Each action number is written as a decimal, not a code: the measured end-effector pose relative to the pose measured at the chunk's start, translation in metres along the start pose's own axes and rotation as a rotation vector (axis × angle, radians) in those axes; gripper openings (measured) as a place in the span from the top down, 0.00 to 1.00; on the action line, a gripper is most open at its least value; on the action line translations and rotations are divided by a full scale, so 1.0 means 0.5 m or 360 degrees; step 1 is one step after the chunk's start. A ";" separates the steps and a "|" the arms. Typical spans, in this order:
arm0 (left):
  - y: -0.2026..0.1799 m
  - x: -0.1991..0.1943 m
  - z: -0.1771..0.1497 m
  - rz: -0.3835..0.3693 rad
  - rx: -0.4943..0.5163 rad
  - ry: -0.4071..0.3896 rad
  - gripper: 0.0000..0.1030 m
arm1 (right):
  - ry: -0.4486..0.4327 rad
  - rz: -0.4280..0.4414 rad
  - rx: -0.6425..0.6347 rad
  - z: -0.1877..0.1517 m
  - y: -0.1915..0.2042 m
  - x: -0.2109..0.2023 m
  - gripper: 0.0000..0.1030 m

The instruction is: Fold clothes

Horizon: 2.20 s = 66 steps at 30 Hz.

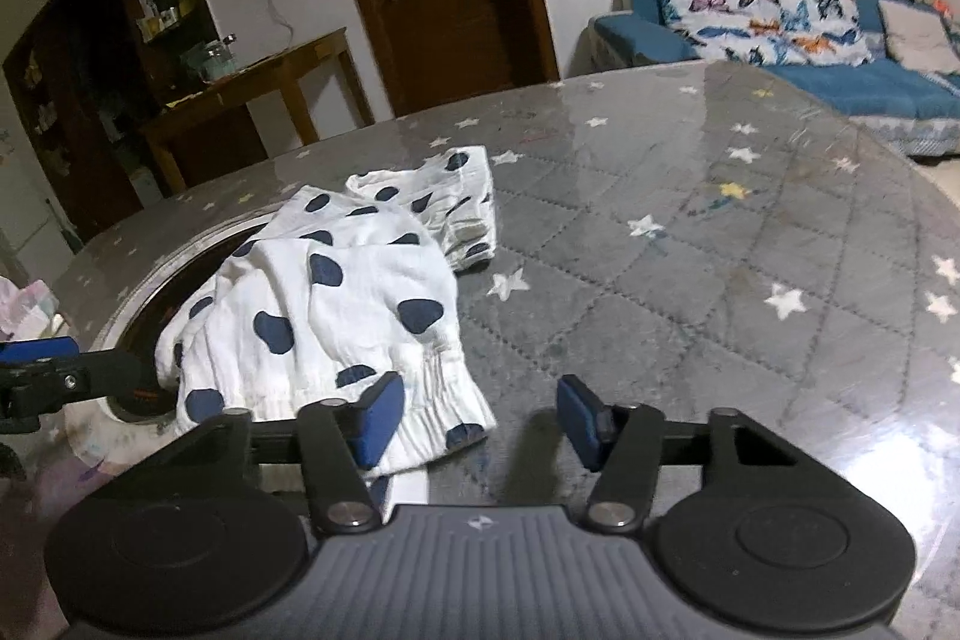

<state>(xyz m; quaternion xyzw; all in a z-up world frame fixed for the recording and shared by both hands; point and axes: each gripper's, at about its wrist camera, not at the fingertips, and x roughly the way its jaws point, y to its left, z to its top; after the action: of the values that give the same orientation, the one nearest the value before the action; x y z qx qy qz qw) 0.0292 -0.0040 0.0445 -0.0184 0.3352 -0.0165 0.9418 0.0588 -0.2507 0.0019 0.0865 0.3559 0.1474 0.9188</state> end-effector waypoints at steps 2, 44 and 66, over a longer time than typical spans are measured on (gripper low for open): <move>0.002 0.000 0.002 0.0003 -0.0004 -0.0003 0.00 | 0.0009 0.0050 0.0019 -0.001 -0.004 0.002 0.63; 0.129 -0.015 -0.014 -0.0106 -0.0305 0.0112 0.11 | -0.0022 0.0428 -0.0409 -0.043 0.164 -0.114 0.79; 0.139 0.031 -0.048 -0.0149 -0.0324 0.0243 0.68 | 0.0114 0.0215 -0.0119 -0.060 0.050 -0.060 0.91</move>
<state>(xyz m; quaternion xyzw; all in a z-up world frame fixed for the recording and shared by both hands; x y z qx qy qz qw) 0.0273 0.0640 0.0130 -0.1283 0.4045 -0.0276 0.9051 0.0121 -0.2354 0.0055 0.0708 0.3761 0.2253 0.8960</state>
